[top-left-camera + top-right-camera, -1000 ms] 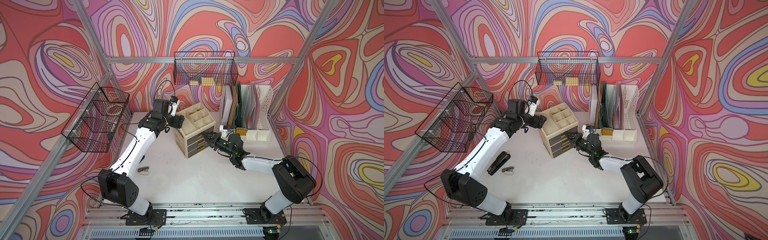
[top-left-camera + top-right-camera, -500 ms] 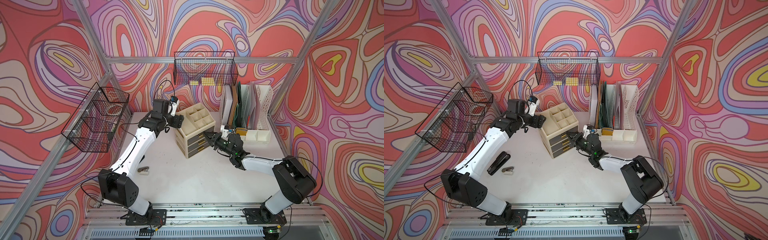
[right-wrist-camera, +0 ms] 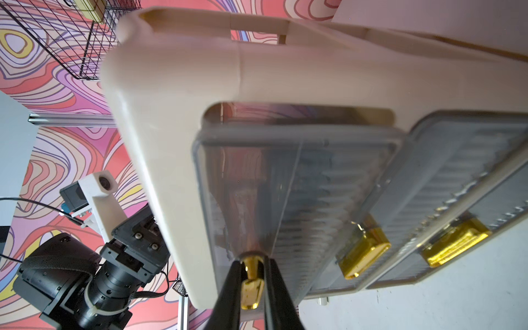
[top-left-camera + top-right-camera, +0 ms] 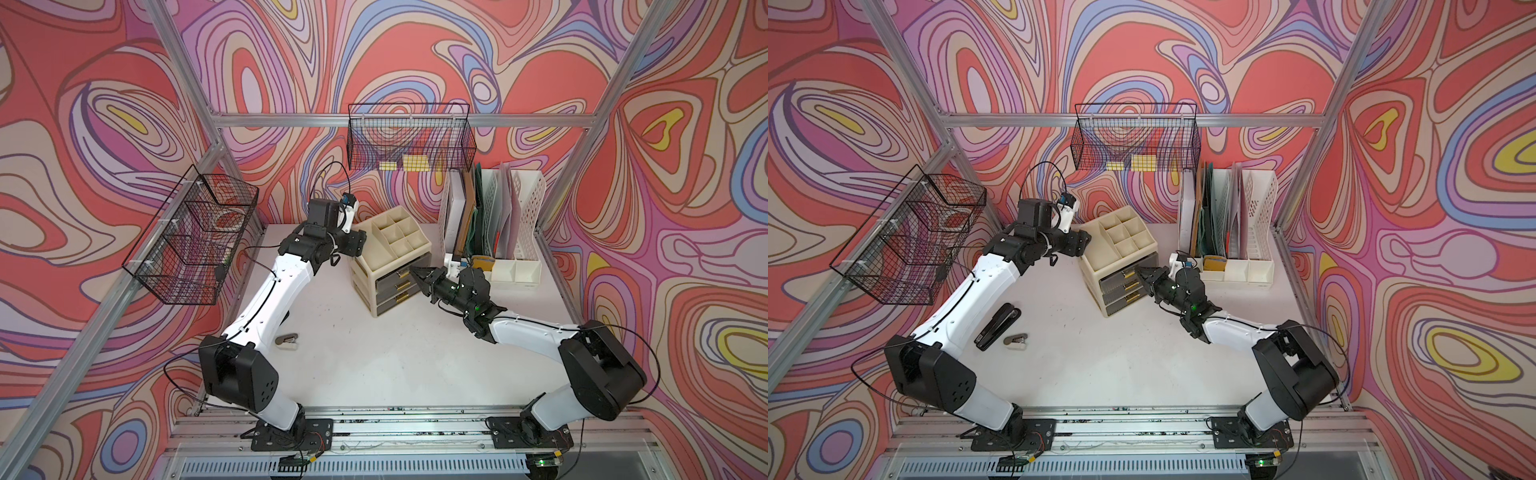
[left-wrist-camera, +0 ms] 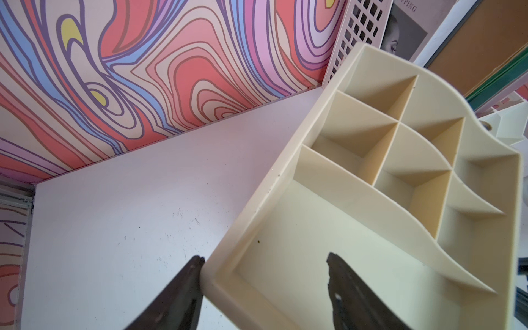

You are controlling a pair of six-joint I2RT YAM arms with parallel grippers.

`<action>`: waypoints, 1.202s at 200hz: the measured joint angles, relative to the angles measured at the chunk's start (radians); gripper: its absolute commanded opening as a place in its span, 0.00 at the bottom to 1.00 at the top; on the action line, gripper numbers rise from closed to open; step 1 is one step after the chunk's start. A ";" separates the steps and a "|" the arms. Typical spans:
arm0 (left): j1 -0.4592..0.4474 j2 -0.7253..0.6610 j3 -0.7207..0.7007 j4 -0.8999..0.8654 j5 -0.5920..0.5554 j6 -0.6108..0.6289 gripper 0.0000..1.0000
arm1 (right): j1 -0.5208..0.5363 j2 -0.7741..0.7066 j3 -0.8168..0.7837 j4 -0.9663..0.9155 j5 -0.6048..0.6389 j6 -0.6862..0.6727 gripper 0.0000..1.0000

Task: Take the mice out of the drawer
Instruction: Open the drawer in the storage box.

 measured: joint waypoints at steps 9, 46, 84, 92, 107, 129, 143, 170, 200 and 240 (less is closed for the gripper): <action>0.000 0.000 0.000 0.000 -0.001 -0.001 0.72 | 0.000 -0.013 -0.010 -0.006 -0.001 0.000 0.12; 0.000 0.000 0.000 0.000 -0.002 -0.005 0.72 | 0.000 -0.082 -0.051 -0.053 -0.004 -0.001 0.12; -0.001 0.000 0.000 -0.002 -0.007 -0.006 0.73 | 0.000 -0.161 -0.080 -0.132 -0.008 -0.007 0.12; -0.001 0.000 0.000 -0.002 -0.008 -0.008 0.73 | 0.000 -0.180 -0.090 -0.145 -0.009 -0.008 0.12; -0.001 0.000 0.000 -0.002 -0.010 -0.008 0.73 | 0.000 -0.211 -0.103 -0.171 -0.008 -0.011 0.12; -0.001 0.000 0.000 -0.002 -0.012 -0.008 0.73 | 0.000 -0.243 -0.116 -0.198 -0.009 -0.013 0.12; -0.001 0.001 0.000 -0.002 -0.013 -0.008 0.73 | 0.000 -0.260 -0.127 -0.213 -0.010 -0.013 0.12; -0.001 0.001 0.000 -0.002 -0.015 -0.008 0.73 | 0.000 -0.303 -0.151 -0.239 -0.010 -0.017 0.12; -0.001 0.002 0.000 -0.002 -0.016 -0.008 0.73 | 0.000 -0.344 -0.170 -0.270 -0.009 -0.023 0.11; -0.001 0.004 0.000 -0.002 -0.016 -0.008 0.73 | 0.000 -0.374 -0.186 -0.292 -0.003 -0.028 0.11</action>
